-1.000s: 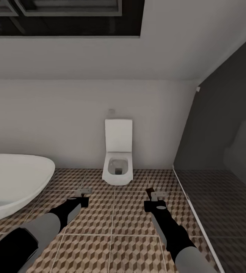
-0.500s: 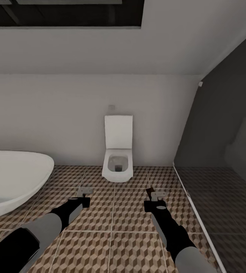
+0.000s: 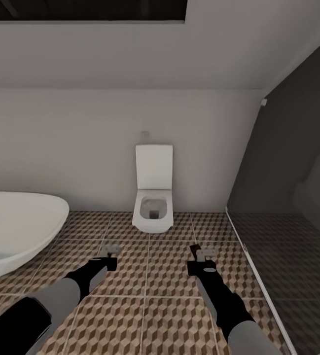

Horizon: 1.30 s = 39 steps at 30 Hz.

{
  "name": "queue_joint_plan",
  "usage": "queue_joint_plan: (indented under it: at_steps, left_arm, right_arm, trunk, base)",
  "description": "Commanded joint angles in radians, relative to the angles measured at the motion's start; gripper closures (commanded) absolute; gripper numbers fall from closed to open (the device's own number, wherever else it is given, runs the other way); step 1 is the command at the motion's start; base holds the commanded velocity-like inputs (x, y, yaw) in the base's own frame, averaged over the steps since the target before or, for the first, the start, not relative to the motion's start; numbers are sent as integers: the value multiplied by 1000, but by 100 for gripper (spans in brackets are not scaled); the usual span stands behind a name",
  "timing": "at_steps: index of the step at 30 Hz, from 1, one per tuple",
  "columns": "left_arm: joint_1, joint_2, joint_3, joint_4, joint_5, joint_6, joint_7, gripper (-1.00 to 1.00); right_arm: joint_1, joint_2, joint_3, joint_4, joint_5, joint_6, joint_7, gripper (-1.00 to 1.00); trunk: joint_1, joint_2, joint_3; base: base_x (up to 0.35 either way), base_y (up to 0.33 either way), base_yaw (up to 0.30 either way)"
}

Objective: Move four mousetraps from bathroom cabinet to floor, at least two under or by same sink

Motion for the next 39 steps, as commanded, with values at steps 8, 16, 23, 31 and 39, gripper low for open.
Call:
queue_joint_plan:
  at_steps: [8, 16, 23, 31, 39]
  left_arm:
    - [0, 1, -9, -4, 5, 7, 9, 100]
    - [0, 0, -9, -4, 4, 7, 9, 100]
    - [0, 0, -9, -4, 4, 7, 9, 100]
    - [0, 1, -9, -6, 3, 5, 9, 100]
    - [0, 1, -9, -5, 1, -117, 9, 100]
  right_arm:
    - [-1, 0, 3, -1, -3, 6, -6, 100]
    - [-1, 0, 3, -1, -3, 6, -6, 100]
    - [-1, 0, 3, -1, -3, 6, -6, 100]
    - [-1, 0, 3, 0, -3, 6, -6, 100]
    - [-1, 0, 3, 5, -3, 4, -5, 100]
  trunk:
    - [31, -57, -39]
    - [61, -113, -77]
    - [88, -162, -110]
    - [119, -218, -148]
    - [150, -274, -186]
  base:
    - [0, 0, 0]
    - [0, 0, 0]
    - [0, 0, 0]
    - [0, 0, 0]
    - [0, 0, 0]
